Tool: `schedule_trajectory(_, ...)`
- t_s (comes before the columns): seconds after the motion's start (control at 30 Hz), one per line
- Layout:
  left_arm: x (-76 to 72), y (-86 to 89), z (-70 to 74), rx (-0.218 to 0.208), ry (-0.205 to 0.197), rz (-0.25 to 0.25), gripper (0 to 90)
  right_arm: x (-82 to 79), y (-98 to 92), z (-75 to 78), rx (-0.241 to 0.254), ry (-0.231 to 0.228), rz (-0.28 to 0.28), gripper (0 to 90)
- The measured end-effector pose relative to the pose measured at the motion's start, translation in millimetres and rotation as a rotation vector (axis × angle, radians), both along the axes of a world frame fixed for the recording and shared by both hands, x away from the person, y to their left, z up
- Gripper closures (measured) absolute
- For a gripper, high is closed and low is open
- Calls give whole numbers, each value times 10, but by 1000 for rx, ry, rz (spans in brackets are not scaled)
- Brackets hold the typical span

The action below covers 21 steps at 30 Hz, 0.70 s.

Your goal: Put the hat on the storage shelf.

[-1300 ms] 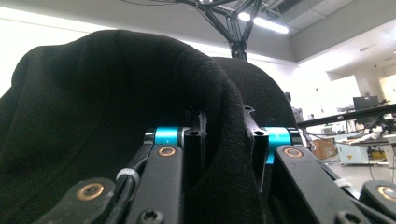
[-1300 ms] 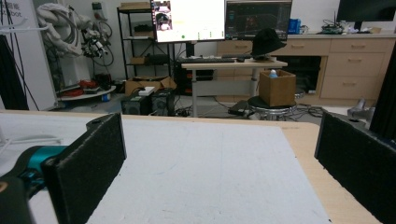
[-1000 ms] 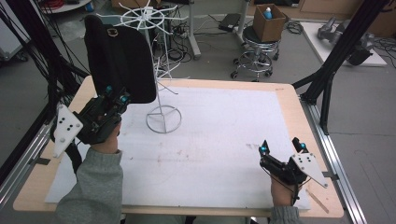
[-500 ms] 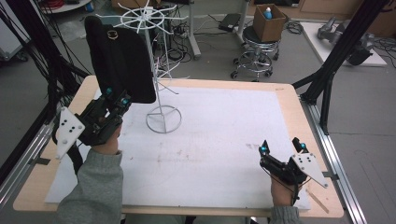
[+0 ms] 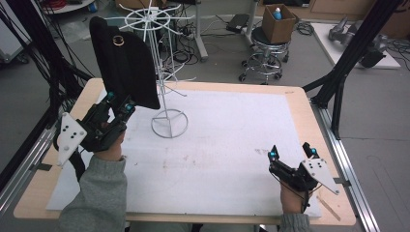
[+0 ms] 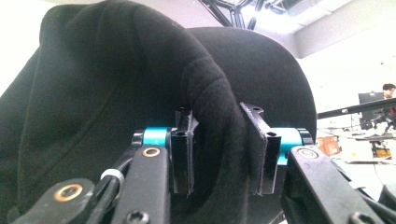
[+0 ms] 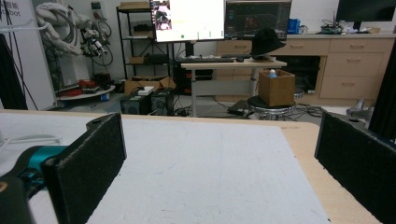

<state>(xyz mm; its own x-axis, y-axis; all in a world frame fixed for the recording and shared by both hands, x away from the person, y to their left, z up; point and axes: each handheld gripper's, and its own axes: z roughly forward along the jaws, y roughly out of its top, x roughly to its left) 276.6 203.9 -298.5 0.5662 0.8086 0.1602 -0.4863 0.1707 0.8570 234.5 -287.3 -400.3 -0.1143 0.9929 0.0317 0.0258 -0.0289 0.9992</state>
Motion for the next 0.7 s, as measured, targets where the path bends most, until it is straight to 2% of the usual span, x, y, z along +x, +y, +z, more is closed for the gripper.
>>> schedule_trajectory(0.2,10,12,-45,-8,13,10,625,0,1,-1,-3,0,0,9)
schedule_trajectory(0.43,8,42,-69,-21,31,31,523,2,3,-1,-1,3,-2,10)
schedule_trajectory(0.53,7,57,-65,-32,42,37,436,1,6,-2,-3,4,0,9)
schedule_trajectory(0.7,-12,91,-71,-26,47,62,401,2,7,-2,-2,3,-1,9)
